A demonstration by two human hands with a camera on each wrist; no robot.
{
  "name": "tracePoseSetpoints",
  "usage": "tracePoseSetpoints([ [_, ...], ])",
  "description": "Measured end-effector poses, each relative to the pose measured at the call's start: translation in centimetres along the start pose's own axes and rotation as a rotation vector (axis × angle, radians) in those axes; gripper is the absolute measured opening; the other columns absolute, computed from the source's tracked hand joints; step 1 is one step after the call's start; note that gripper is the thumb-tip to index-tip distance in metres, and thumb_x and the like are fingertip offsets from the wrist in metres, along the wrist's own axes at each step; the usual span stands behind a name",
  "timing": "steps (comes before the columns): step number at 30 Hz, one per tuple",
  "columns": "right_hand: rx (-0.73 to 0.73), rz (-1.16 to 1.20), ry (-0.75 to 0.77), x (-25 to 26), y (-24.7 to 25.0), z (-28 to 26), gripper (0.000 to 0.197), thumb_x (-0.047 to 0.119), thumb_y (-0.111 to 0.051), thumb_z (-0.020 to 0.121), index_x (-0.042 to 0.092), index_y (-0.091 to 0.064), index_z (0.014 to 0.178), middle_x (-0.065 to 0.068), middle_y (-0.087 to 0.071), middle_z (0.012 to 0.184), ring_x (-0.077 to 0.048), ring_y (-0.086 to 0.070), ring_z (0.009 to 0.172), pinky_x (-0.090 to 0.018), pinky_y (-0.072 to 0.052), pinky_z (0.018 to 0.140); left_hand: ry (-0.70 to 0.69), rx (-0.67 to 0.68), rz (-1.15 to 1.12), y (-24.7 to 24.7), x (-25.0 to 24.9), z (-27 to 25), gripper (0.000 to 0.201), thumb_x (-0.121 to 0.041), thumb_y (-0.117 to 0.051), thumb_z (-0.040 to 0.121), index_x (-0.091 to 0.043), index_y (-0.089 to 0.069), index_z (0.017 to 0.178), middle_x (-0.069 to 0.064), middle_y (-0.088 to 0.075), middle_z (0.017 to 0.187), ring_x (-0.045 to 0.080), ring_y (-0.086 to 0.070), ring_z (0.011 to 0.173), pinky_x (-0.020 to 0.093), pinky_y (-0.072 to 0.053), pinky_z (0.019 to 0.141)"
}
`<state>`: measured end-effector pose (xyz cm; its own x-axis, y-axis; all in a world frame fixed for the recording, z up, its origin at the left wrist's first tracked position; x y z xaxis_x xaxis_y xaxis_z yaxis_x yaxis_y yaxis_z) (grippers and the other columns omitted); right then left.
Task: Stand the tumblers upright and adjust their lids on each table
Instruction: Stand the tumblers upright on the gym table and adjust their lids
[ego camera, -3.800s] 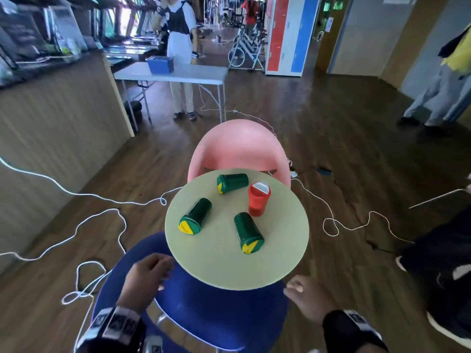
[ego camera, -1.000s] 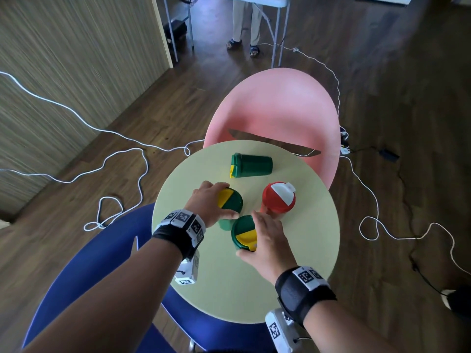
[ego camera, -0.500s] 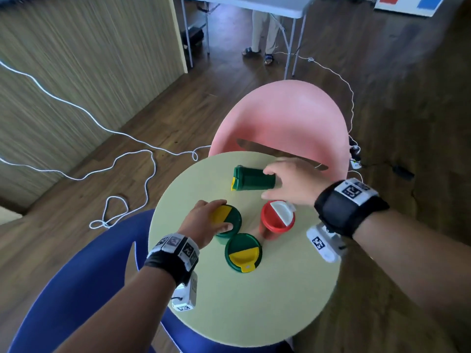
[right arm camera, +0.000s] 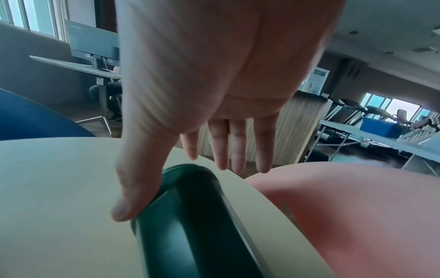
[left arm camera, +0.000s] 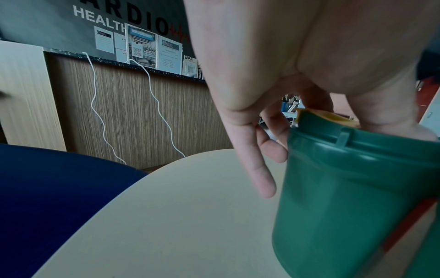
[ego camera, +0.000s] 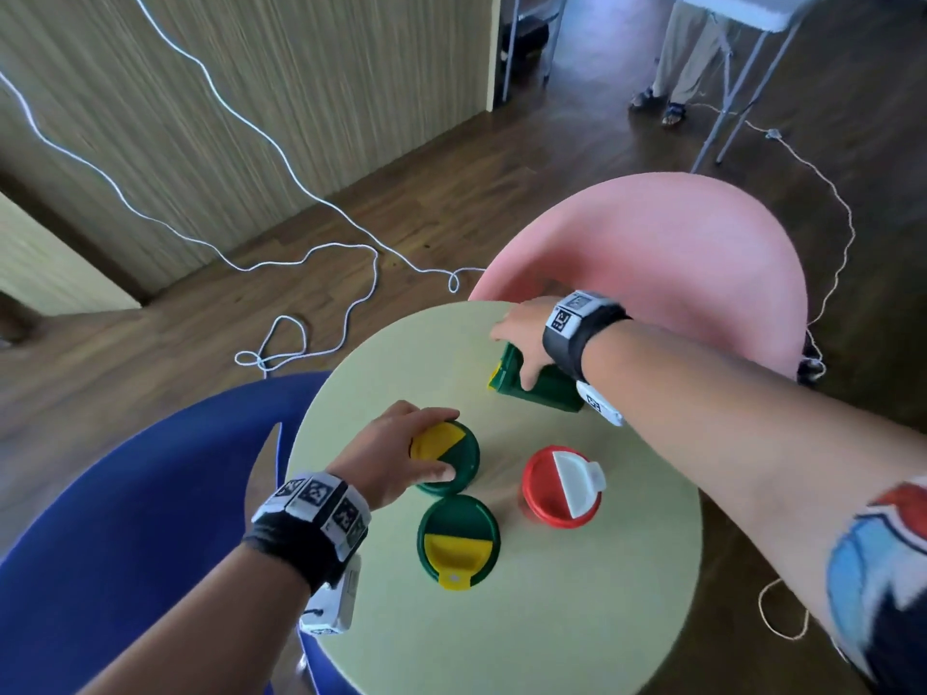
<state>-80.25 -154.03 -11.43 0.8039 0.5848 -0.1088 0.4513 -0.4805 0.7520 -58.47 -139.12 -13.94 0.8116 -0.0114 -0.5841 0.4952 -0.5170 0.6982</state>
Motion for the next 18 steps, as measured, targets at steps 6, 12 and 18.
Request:
tracePoseSetpoints([
  [6,-0.001,0.118,-0.043,0.2,-2.3,2.1,0.078,0.063,-0.079,0.075,0.016,-0.056,0.133,-0.008,-0.065,0.12,-0.027,-0.059,0.09,-0.032,-0.044,0.068,-0.008,0.004,-0.023,0.0,0.2,0.1,0.067,-0.044,-0.08,0.08,-0.053,-0.048,0.139,-0.013,-0.049,0.123,0.017,-0.052,0.11,0.031,-0.048,0.094],
  [12,-0.098,0.211,-0.051,-0.3,-2.7,1.2,0.086,0.062,-0.081,0.065,0.024,-0.053,0.137,-0.006,-0.063,0.123,-0.031,-0.063,0.102,-0.039,-0.056,0.084,0.002,0.014,-0.036,0.2,0.2,0.1,0.066,-0.043,-0.081,0.08,-0.053,-0.05,0.137,-0.013,-0.049,0.124,0.017,-0.051,0.111,0.032,-0.047,0.095],
  [18,-0.25,0.286,0.027,-1.3,-2.1,-1.7,0.101,0.042,-0.081,0.067,0.031,-0.032,0.155,0.0,-0.042,0.145,-0.028,-0.056,0.121,-0.03,-0.043,0.08,0.002,0.02,-0.028,0.3,0.0,0.1,0.065,-0.044,-0.081,0.08,-0.053,-0.049,0.136,-0.012,-0.049,0.125,0.018,-0.052,0.112,0.034,-0.049,0.097],
])
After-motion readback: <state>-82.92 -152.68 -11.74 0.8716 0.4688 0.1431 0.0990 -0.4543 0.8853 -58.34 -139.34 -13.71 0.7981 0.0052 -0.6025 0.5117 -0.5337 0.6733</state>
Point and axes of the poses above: each hand's wrist, its own z-axis towards the middle knuckle, its own y-axis out of the back of the hand, x = y × z, the point moved 2 cm from there along z, towards the middle knuckle
